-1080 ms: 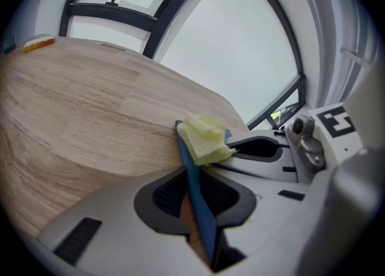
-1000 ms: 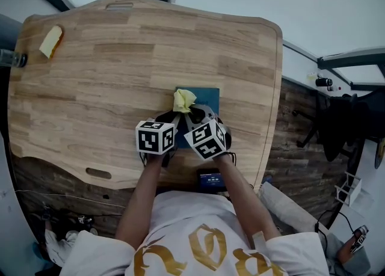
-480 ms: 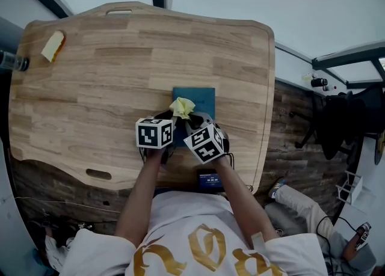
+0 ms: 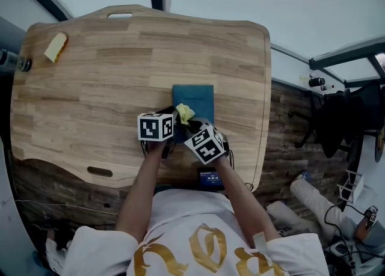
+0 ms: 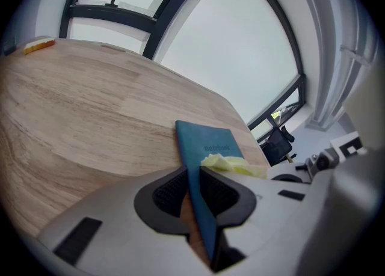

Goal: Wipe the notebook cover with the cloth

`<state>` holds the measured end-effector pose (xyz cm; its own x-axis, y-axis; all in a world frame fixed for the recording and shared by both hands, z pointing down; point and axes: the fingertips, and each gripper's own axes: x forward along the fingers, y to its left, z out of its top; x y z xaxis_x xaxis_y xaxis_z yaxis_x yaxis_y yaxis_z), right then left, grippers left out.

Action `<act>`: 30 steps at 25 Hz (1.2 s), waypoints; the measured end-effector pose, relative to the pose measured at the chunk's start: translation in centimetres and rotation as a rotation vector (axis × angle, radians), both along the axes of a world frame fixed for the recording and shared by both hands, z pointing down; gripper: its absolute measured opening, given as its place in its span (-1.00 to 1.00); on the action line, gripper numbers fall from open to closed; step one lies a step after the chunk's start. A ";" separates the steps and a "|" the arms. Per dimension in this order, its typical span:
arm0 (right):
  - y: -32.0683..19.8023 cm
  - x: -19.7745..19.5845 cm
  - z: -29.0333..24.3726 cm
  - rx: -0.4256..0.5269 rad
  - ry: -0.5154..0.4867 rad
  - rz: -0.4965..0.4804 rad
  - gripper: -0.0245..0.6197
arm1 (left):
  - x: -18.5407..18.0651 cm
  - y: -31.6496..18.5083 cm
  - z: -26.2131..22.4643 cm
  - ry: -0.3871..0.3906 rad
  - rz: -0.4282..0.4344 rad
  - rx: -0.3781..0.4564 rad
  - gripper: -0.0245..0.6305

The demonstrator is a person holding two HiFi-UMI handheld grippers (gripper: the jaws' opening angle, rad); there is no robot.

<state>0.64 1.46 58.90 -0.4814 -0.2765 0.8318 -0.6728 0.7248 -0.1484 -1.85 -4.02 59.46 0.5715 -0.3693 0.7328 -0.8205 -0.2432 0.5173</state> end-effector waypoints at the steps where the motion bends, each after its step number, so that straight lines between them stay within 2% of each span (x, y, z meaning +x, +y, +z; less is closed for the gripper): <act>1: 0.3 -0.1 0.0 -0.010 -0.007 -0.003 -0.81 | 0.0 0.0 0.0 0.000 0.000 0.001 -0.70; 9: 2.3 -0.7 0.1 -0.058 -0.068 -0.040 -0.81 | -0.2 -0.5 -0.4 -0.011 0.000 0.026 -0.70; 16: 3.6 -0.9 0.0 -0.103 -0.072 -0.071 -0.81 | 0.0 -0.3 -0.5 -0.016 -0.001 0.029 -0.70; 30: 3.5 -0.5 0.0 -0.086 -0.084 -0.037 -0.81 | 0.0 -0.4 -0.5 -0.005 0.002 0.021 -0.70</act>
<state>0.11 4.93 58.94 -0.5594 -0.1867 0.8076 -0.6281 0.7313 -0.2659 -1.81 -4.43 59.00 0.5690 -0.3833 0.7276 -0.8223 -0.2558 0.5083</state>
